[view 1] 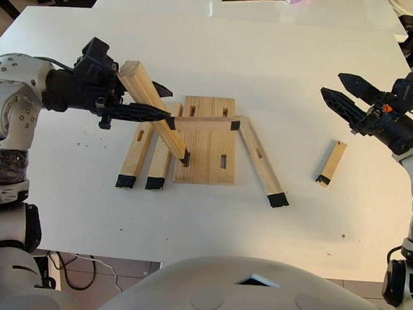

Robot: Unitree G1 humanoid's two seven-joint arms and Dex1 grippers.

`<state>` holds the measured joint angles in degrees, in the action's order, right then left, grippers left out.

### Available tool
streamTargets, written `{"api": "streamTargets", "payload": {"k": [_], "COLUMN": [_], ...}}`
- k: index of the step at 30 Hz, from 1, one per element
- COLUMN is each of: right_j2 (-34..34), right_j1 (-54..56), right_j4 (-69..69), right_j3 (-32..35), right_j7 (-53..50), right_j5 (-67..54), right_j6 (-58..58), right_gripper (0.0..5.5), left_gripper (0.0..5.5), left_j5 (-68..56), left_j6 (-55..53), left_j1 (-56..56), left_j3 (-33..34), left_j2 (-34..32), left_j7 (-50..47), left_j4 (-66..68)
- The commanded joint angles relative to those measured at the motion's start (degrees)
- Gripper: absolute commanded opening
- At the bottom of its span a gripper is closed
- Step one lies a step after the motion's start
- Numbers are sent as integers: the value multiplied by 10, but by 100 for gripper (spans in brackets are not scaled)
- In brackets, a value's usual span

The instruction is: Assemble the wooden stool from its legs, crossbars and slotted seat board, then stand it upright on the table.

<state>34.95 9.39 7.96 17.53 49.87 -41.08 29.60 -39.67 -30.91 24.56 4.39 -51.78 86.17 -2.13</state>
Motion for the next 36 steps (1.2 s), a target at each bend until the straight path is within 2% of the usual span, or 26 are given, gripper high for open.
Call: {"api": "streamTargets", "payload": {"k": [1,12,24,30,36], "right_j2": [21,28,18,6,-3], "right_j1": [15,41,37,41,38], "right_j4": [-17,-43,-42,-40,-38], "right_j3": [12,4,-19,-29,-33], "right_j7": [3,9,13,8,-2], "right_j5": [9,15,24,25,27], "right_j6": [-6,-9,-12,-13,-14], "right_gripper": [359,359,359,359,359], "left_gripper": [206,206,205,205,205], "left_j5": [1,20,75,73,83], "left_j6": [-1,24,89,92,108], "left_j1": [-19,-14,1,-42,-115], "left_j3": [5,-6,-51,-43,-39], "left_j2": [-2,17,23,36,19], "left_j7": [-6,-17,8,-31,-55], "left_j4": [-18,-3,46,12,-52]}}
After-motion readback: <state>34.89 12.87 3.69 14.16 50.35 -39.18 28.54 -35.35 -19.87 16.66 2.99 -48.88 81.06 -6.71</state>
